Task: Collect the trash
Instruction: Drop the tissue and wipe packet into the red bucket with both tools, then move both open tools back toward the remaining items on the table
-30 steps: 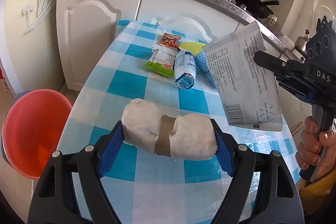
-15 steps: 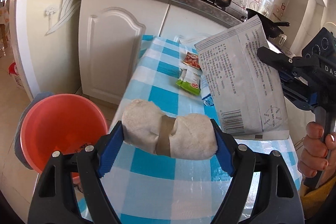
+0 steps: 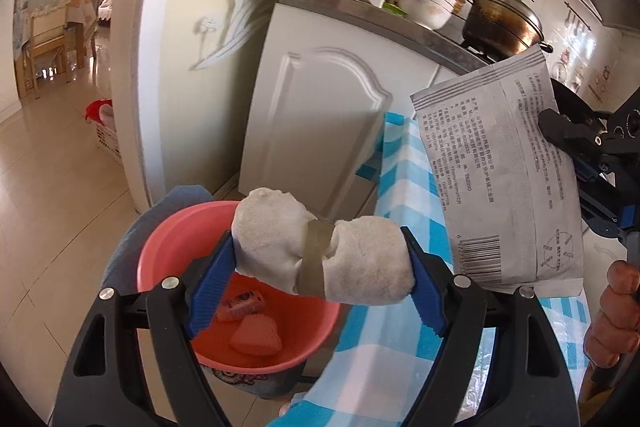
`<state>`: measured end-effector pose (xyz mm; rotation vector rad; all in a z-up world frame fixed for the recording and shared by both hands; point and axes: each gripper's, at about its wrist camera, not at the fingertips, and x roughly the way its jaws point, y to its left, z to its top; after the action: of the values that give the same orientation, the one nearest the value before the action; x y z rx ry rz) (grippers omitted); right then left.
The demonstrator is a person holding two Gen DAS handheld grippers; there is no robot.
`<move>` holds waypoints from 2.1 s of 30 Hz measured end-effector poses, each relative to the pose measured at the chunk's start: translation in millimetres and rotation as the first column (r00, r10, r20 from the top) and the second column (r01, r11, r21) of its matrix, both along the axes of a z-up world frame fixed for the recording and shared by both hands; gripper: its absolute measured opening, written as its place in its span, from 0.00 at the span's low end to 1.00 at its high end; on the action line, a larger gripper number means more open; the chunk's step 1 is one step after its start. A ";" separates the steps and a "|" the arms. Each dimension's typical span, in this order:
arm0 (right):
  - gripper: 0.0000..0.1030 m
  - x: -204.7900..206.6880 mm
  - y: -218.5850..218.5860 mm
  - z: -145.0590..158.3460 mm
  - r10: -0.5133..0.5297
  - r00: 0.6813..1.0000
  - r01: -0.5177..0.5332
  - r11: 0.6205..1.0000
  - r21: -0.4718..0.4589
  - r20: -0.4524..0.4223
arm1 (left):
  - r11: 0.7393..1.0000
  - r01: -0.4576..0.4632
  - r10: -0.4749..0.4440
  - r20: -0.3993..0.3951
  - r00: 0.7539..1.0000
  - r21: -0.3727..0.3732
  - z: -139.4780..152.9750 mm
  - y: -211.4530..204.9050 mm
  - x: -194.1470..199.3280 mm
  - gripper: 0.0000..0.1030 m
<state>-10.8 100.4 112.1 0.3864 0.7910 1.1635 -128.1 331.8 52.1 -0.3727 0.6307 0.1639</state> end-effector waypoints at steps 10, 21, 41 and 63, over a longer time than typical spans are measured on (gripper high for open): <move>0.08 14.8 66.2 -23.6 0.074 0.997 -0.075 0.997 -0.032 -0.035 | 0.994 -0.105 0.105 0.001 0.994 -0.016 -6.8 46.5 -0.7 0.77; 0.08 34.1 99.4 -60.0 0.079 0.993 -0.088 0.991 -0.104 -0.083 | 0.993 -0.111 0.109 -0.064 0.992 -0.026 -42.2 55.6 10.7 0.77; 0.86 49.6 86.1 -89.0 -0.080 0.992 0.058 0.979 -0.197 -0.101 | 0.992 -0.125 0.125 -0.210 0.970 0.012 -86.0 53.5 21.7 0.93; 0.94 -40.9 -25.6 -52.6 -0.330 0.923 0.352 0.931 -0.091 0.197 | 0.987 0.002 -0.001 0.006 1.000 -0.159 -32.5 26.5 -21.7 0.96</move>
<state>-51.7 74.8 59.6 0.2970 0.6060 0.8033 -149.7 358.3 19.6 -0.5265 0.6396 0.1114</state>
